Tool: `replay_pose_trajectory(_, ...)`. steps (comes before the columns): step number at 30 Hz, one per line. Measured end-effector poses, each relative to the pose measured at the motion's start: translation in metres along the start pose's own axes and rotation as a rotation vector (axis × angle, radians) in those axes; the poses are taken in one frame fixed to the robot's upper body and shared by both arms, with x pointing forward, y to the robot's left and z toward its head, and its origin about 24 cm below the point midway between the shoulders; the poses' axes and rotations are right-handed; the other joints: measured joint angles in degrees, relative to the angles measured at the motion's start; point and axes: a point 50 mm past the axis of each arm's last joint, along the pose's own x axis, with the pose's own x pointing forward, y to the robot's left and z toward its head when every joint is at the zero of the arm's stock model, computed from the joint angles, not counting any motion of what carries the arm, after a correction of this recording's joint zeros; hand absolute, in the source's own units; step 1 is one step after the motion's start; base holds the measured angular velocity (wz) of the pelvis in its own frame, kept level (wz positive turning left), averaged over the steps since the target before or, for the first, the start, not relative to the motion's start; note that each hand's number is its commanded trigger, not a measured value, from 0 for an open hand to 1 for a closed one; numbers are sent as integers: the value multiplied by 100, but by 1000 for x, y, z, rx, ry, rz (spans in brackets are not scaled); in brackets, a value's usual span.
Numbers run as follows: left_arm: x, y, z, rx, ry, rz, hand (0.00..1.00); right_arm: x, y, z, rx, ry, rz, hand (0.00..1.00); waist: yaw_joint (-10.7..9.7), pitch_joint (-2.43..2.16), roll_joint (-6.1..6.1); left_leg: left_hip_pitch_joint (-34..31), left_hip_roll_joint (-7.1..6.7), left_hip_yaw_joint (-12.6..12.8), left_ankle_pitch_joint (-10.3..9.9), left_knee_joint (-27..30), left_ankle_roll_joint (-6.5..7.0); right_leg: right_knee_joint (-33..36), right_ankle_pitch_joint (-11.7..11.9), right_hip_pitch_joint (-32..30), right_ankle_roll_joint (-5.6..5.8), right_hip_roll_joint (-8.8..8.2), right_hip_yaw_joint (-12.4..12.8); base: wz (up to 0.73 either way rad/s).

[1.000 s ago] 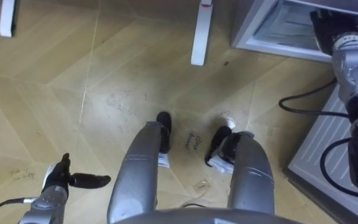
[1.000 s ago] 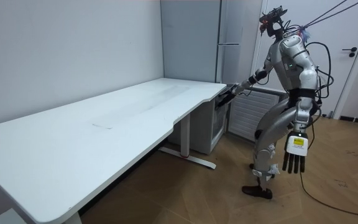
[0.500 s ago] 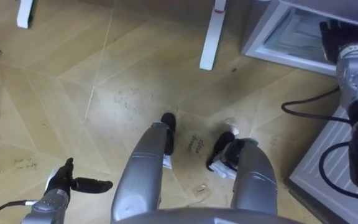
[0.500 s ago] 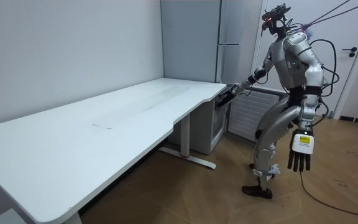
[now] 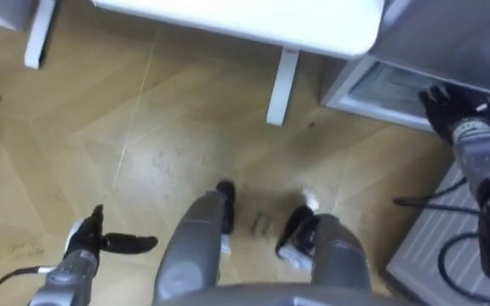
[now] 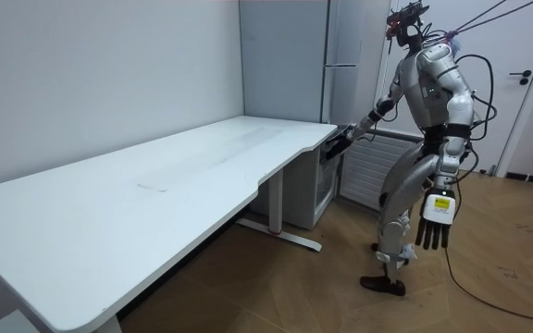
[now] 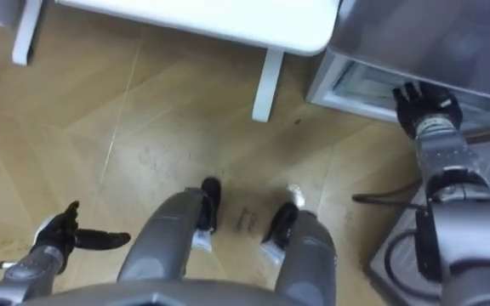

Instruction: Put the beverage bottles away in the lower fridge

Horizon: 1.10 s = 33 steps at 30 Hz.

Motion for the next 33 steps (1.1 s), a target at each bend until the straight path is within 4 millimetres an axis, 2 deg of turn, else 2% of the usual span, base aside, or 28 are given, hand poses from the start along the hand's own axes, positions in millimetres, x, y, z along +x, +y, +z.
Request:
replay_pose_trajectory(2,0,-3,-5,-25,17,3,0,-8,-24,-8,-38,23,-43,0,-72,-10,-2,344,3,44,-16,-246,28,-271,50,343,70,94,-9,3)
replay_pose_trajectory(3,-1,-6,-8,-30,25,-2,0,-15,-42,-16,-42,43,-80,0,-94,-54,-23,553,-9,43,-20,-377,34,-428,88,559,108,122,-6,0)
replay_pose_trajectory(4,-2,-9,-13,-34,36,-6,0,-22,-59,-26,-42,63,-121,0,-134,-123,-28,746,-11,35,-21,-494,37,-605,128,780,143,166,-15,0)
replay_pose_trajectory(5,-2,-10,-15,-37,43,-7,0,-26,-66,-31,-40,75,-139,0,-164,-147,-26,851,-6,36,-26,-541,46,-699,149,900,153,193,-14,0)
replay_pose_trajectory(7,-4,-15,-22,-55,63,-13,0,-43,-95,-53,-89,134,-195,0,-292,-211,13,1303,13,56,-31,-768,52,-1088,244,1408,199,290,-45,-3)
replay_pose_trajectory(8,-4,-16,-23,-57,63,-14,0,-48,-103,-59,-107,153,-214,0,-292,-230,2,1445,12,85,-31,-869,52,-1164,260,1502,208,301,-28,-23)
replay_pose_trajectory(9,-5,-17,-26,-60,64,-13,0,-59,-118,-69,-128,192,-256,0,-263,-272,-32,1732,11,206,-31,-1078,54,-1239,266,1642,222,308,79,-35)
replay_pose_trajectory(10,-7,-17,-32,-63,74,-10,0,-69,-129,-79,-136,221,-292,0,-265,-302,-12,1972,11,269,-31,-1225,55,-1357,282,1845,245,331,117,-33)
replay_pose_trajectory(12,-11,-18,-41,-67,91,-8,0,-83,-145,-89,-194,267,-331,0,-371,-325,22,2253,14,303,-32,-1342,54,-1566,325,2130,272,378,146,-18)
replay_pose_trajectory(16,-18,-22,-58,-127,128,23,0,-109,-171,-104,-291,355,-399,0,-421,-321,3,2865,5,437,-32,-1688,53,-1810,344,2612,304,422,272,-18)
replay_pose_trajectory(19,-24,-23,-69,-132,158,26,0,-118,-176,-114,-399,426,-403,0,-547,-325,9,3050,14,445,-34,-1806,48,-2040,396,2834,329,476,271,-3)
replay_pose_trajectory(25,-25,-29,-71,-124,164,14,0,-126,-178,-130,-672,575,-342,0,-556,-323,0,3303,-4,514,-33,-2032,49,-2363,512,3105,382,517,304,-4)
replay_pose_trajectory(29,-25,-30,-71,-110,164,11,0,-125,-177,-131,-707,586,-330,0,-560,-318,-2,3393,-4,539,-33,-2102,49,-2471,581,3209,394,553,403,-6)
replay_pose_trajectory(33,-25,-27,-71,-130,164,25,0,-126,-178,-130,-702,587,-336,0,-589,-293,-41,3547,0,545,-34,-2148,49,-2498,580,3346,393,574,486,-2)
